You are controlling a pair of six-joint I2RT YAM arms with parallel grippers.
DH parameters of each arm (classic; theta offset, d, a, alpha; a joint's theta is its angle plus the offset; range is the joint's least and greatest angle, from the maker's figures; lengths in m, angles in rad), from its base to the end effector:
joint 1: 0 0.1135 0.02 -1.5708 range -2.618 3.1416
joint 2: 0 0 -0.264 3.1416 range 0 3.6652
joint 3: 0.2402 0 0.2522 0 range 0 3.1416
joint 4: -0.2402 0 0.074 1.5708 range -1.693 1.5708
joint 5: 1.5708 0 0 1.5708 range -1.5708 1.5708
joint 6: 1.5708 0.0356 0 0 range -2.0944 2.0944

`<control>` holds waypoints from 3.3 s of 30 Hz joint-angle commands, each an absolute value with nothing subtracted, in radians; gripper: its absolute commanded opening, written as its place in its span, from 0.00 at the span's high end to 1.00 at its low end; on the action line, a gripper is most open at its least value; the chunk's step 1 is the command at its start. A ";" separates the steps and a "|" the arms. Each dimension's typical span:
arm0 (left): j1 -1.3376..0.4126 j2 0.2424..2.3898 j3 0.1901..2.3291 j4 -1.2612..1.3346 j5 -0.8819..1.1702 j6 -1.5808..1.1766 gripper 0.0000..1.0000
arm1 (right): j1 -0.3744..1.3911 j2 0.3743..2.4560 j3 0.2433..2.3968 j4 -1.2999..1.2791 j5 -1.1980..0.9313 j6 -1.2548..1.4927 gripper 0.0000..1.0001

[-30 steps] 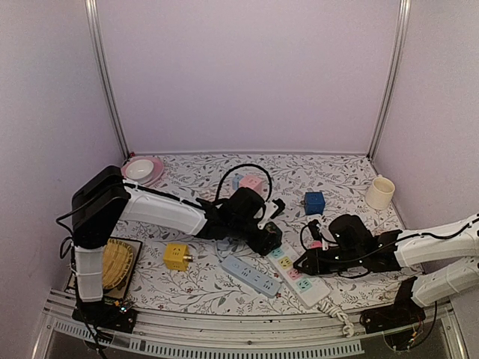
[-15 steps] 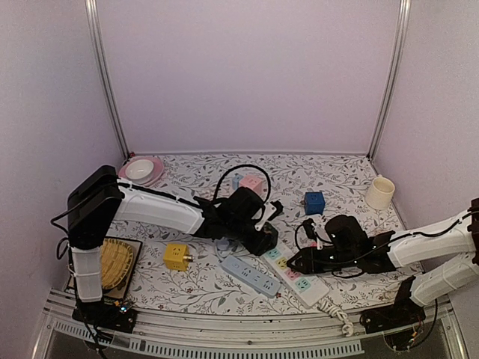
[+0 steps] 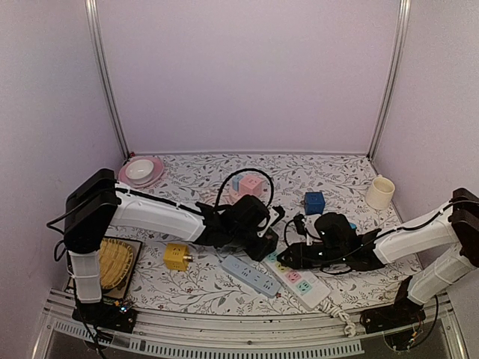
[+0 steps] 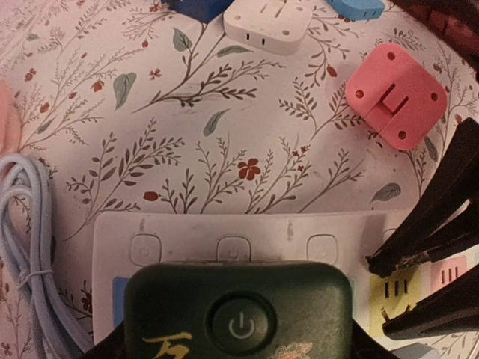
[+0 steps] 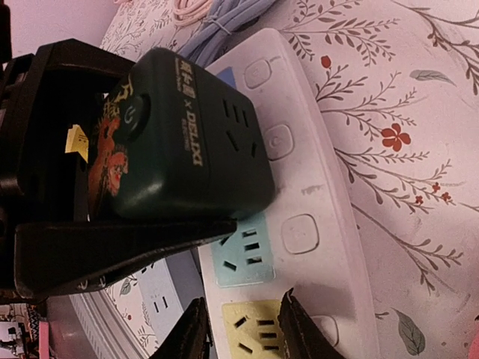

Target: Pull the plug off the socket

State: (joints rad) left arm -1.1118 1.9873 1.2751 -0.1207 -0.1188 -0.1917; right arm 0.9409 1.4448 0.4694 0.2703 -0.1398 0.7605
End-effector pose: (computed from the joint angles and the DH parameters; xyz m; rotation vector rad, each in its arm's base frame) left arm 0.1921 -0.3791 0.1594 1.0362 2.2179 -0.4583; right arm 0.1474 0.2107 0.1354 -0.3049 2.4762 0.9813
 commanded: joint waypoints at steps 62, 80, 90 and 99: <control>-0.440 1.473 0.503 0.233 0.022 -0.761 0.33 | 0.991 1.367 0.513 0.028 -0.070 0.759 0.67; -0.440 1.300 0.453 0.051 -0.221 -0.775 0.07 | 0.991 1.347 0.570 -0.027 -0.045 0.735 0.66; -0.440 1.184 0.427 -0.030 -0.324 -0.779 0.08 | 0.991 1.352 0.656 -0.100 -0.012 0.694 0.64; -0.442 1.129 0.420 -0.071 -0.323 -0.779 0.09 | 0.974 1.402 0.801 -0.143 0.024 0.608 0.60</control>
